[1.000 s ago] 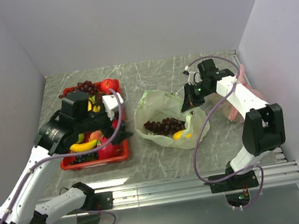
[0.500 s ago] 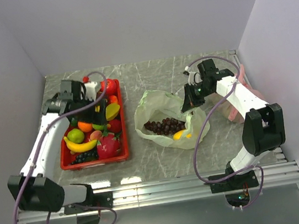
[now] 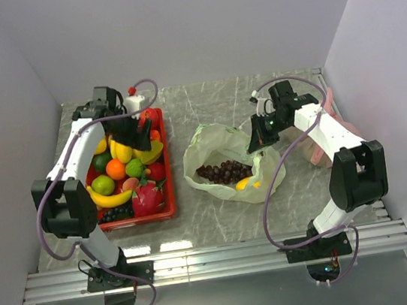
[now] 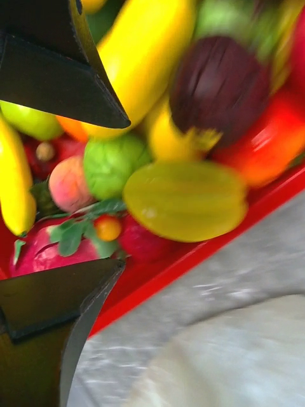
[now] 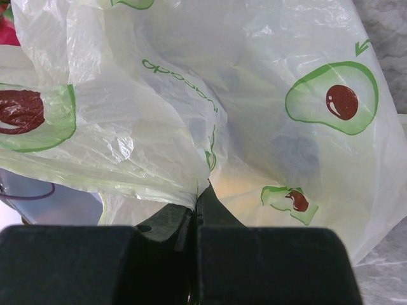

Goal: Place the fake fruits into the plastic bag and tie a complex knot

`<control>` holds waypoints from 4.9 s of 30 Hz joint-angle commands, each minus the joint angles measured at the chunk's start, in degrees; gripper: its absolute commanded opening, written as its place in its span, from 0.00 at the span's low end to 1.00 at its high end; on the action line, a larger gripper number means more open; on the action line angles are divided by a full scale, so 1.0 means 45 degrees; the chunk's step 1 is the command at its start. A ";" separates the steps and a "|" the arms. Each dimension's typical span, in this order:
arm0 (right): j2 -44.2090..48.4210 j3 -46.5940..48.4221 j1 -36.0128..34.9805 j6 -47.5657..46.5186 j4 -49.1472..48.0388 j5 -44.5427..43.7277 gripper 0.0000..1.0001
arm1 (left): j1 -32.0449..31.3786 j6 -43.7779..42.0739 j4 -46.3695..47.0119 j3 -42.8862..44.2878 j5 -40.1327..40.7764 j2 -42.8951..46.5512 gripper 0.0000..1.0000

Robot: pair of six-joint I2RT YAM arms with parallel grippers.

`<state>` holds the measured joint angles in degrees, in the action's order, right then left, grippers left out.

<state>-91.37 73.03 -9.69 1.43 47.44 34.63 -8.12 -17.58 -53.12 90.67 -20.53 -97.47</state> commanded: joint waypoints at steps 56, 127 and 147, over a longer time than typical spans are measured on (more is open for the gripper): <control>-0.0301 0.0821 0.0162 -0.0338 0.0454 0.0643 0.00 | -0.7350 -0.0274 0.1314 0.0923 -0.3466 0.2055 0.42; -0.1570 0.1270 0.1080 -0.1060 0.1098 0.1210 0.00 | -0.0754 0.1603 0.3250 0.4733 0.2669 -0.5723 0.76; -0.1160 0.0977 0.1256 -0.1002 0.0766 0.1093 0.00 | -0.1317 0.2110 0.2743 0.2061 -0.3498 0.1305 0.44</control>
<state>-98.56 77.23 -4.56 -2.87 51.86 39.48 -11.90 -9.32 -39.09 104.33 -24.18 -96.49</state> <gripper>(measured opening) 0.006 0.817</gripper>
